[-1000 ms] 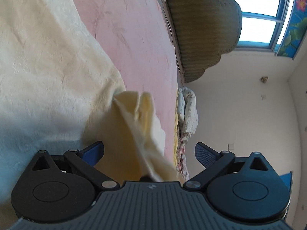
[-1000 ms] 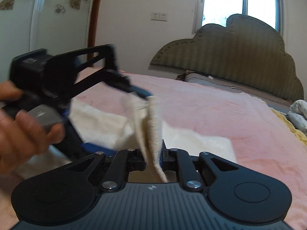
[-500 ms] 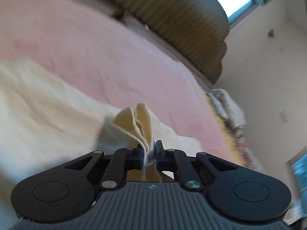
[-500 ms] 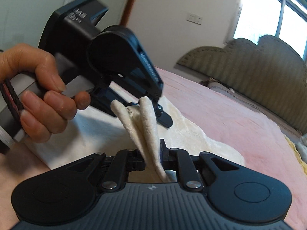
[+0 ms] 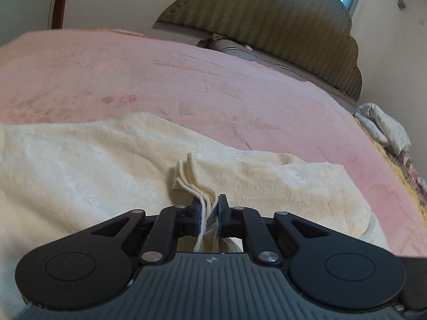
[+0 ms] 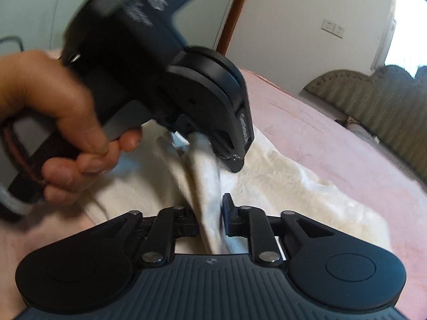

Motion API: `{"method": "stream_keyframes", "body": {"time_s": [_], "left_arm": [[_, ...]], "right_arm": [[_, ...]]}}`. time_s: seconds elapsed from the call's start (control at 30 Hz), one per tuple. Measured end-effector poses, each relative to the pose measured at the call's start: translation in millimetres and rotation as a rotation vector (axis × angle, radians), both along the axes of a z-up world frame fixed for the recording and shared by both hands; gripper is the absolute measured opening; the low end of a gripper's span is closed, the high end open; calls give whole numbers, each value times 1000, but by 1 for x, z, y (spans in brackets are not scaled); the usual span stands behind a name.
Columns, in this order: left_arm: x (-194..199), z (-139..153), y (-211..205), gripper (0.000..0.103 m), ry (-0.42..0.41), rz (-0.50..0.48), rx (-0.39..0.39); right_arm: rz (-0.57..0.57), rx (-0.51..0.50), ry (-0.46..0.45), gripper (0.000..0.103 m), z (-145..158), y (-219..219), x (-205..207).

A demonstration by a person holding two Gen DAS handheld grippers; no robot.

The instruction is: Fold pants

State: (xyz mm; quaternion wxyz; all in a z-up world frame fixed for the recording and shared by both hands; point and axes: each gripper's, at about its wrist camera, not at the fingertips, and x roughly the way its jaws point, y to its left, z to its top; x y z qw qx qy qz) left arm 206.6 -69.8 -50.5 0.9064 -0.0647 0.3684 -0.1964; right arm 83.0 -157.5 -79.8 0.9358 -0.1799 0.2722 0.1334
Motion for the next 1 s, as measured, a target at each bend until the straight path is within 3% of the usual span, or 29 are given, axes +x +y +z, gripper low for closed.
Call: {"method": "stream_keyframes", "body": {"time_s": [0.07, 0.17, 0.23, 0.3, 0.37, 0.4, 0.47, 0.53, 0.63, 0.7, 0.73, 0.8, 0.87, 0.93, 1.0], "left_arm": [[-3, 0, 0, 13, -18, -8, 18], [-6, -4, -2, 15, -37, -1, 35], [-8, -5, -4, 15, -50, -2, 48], [-11, -4, -5, 16, -64, -10, 69], [-11, -2, -2, 23, -59, -3, 79], [-12, 2, 1, 26, -59, 6, 86], [-14, 8, 6, 35, -71, 35, 113], [-15, 18, 8, 35, -98, 87, 154], [-20, 35, 1, 37, -180, 109, 186], [-19, 44, -13, 44, -205, 44, 188], [-17, 47, -21, 53, -201, -6, 182], [-14, 51, -40, 59, -184, -109, 169], [-15, 52, -60, 61, -185, -211, 172], [-16, 47, -79, 69, -201, -280, 189], [-13, 31, -97, 71, -211, -293, 231]], "right_arm": [[75, -7, 41, 22, 12, -12, -11], [87, 172, 73, 23, 42, -61, -22], [-43, 264, 41, 23, 53, -102, -17], [-206, 295, 85, 25, 46, -134, -7], [-338, 255, 193, 25, 24, -156, -1], [-344, 223, 199, 25, 18, -159, -5], [-374, 178, 107, 25, 23, -159, -25], [-399, 171, 34, 25, 31, -161, -40], [-410, 109, 15, 25, 33, -156, -39], [-395, 121, 50, 25, 28, -154, -31], [-382, 147, 58, 25, 28, -151, -25], [-354, 232, 104, 24, 17, -158, -12], [-377, 237, 176, 24, 3, -156, -3], [-387, 244, 159, 25, 9, -154, -7], [-385, 249, 104, 25, 22, -152, -10]]}}
